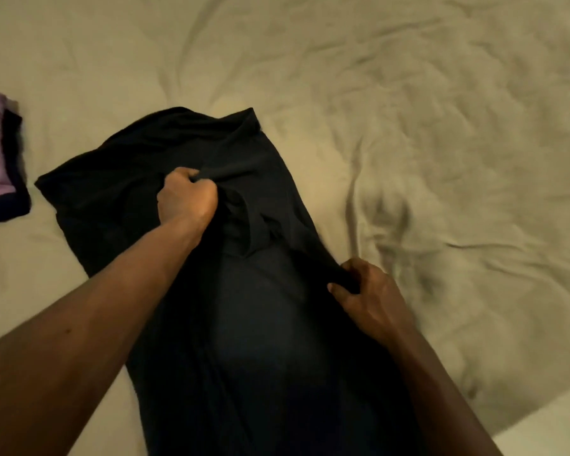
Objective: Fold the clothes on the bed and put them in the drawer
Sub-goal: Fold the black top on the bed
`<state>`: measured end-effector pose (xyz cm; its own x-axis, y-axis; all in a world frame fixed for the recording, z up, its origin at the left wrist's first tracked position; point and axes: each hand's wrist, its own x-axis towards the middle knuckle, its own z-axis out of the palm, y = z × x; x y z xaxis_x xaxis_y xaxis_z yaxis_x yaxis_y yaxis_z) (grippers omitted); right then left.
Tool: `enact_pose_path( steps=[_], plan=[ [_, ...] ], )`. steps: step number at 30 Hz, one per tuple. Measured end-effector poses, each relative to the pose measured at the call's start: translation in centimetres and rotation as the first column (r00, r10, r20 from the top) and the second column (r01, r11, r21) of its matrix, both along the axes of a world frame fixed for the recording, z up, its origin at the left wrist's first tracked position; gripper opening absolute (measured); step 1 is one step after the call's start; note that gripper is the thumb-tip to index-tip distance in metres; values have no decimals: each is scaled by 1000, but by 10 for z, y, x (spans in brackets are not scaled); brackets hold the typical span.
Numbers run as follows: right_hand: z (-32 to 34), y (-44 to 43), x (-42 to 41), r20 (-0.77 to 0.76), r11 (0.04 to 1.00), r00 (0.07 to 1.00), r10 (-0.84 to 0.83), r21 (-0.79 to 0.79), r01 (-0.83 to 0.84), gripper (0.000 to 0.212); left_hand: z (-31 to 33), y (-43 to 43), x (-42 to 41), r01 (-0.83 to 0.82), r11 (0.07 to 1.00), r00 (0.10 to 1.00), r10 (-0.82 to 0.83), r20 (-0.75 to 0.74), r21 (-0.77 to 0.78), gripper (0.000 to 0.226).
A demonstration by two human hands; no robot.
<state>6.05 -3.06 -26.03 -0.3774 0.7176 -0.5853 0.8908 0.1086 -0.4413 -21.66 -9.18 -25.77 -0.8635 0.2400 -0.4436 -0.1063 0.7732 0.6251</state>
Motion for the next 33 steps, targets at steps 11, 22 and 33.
enact_pose_path(
  steps=[11, 22, 33],
  plan=[
    [29, -142, -40, 41, 912, 957, 287, 294, -286, 32, 25, -81, -99, 355, 883, 897, -414, -155, -306, 49],
    [-25, -173, -54, -54, 949, 965, 255, 203, -240, 37, 1, 28, -75, 508, 826, 779, -561, -279, -242, 53],
    [-13, -174, 49, 134, 890, 990, -51, 456, -16, 54, -13, 34, -59, 618, 702, 592, -712, -378, -354, 64]
  ],
)
